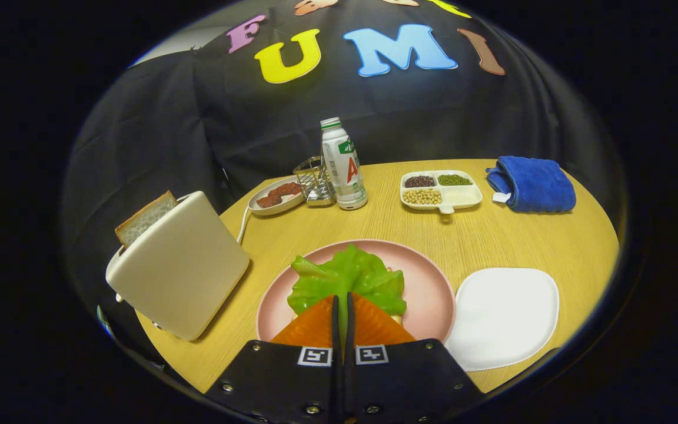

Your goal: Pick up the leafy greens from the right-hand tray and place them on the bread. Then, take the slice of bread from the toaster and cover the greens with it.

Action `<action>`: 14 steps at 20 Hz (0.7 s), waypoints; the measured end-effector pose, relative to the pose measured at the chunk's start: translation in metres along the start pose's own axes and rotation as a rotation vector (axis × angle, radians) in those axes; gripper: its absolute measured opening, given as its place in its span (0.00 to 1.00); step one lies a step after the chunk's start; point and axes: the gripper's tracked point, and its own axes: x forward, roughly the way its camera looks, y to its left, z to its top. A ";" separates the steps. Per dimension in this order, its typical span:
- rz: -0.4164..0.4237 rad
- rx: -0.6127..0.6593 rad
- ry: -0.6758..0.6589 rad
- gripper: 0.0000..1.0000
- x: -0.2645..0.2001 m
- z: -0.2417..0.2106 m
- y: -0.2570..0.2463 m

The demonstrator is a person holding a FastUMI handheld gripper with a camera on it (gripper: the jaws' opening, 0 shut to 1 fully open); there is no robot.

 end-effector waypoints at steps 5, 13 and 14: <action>-0.020 -0.011 0.039 0.01 0.011 -0.013 0.000; 0.035 -0.020 0.024 0.52 0.011 -0.013 0.022; 0.034 -0.033 0.020 0.63 0.011 -0.014 0.023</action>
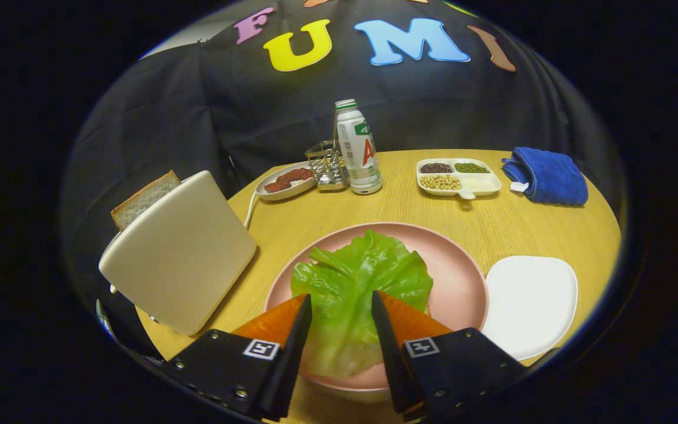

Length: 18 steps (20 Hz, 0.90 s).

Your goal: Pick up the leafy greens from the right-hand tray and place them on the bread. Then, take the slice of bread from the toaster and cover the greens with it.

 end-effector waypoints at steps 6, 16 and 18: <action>-0.088 -0.068 -0.044 0.98 -0.009 0.008 0.000; -0.045 -0.117 -0.225 0.98 -0.045 0.077 0.069; 0.006 -0.137 -0.255 0.98 -0.050 0.090 0.099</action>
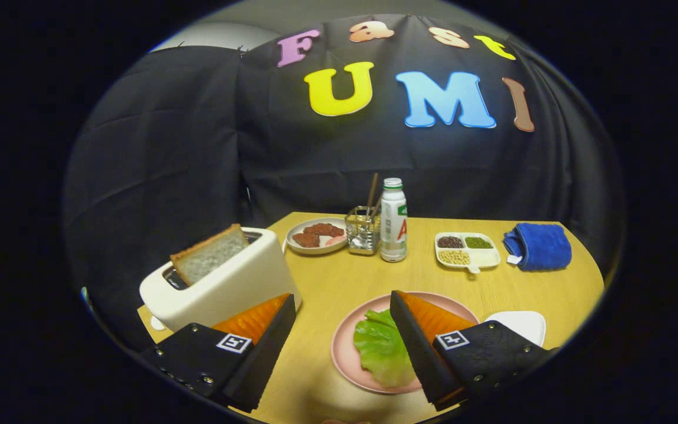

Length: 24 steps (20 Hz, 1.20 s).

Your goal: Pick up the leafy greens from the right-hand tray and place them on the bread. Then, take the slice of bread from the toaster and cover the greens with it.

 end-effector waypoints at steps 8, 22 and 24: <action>0.185 -0.024 -0.073 0.98 0.001 0.036 0.109; 0.181 -0.065 -0.033 0.71 0.034 0.015 0.145; 0.161 -0.105 -0.030 0.71 0.036 0.013 0.145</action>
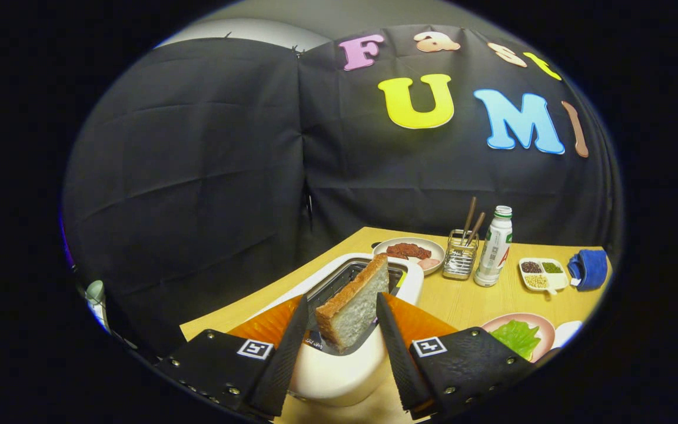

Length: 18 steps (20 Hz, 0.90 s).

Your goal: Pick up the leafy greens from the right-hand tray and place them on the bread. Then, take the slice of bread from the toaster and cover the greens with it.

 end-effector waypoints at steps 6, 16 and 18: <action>-0.026 -0.009 -0.011 0.16 -0.002 -0.003 -0.004; 0.025 0.108 -0.123 0.01 -0.022 0.040 -0.017; 0.031 0.123 -0.133 0.01 -0.029 0.048 -0.022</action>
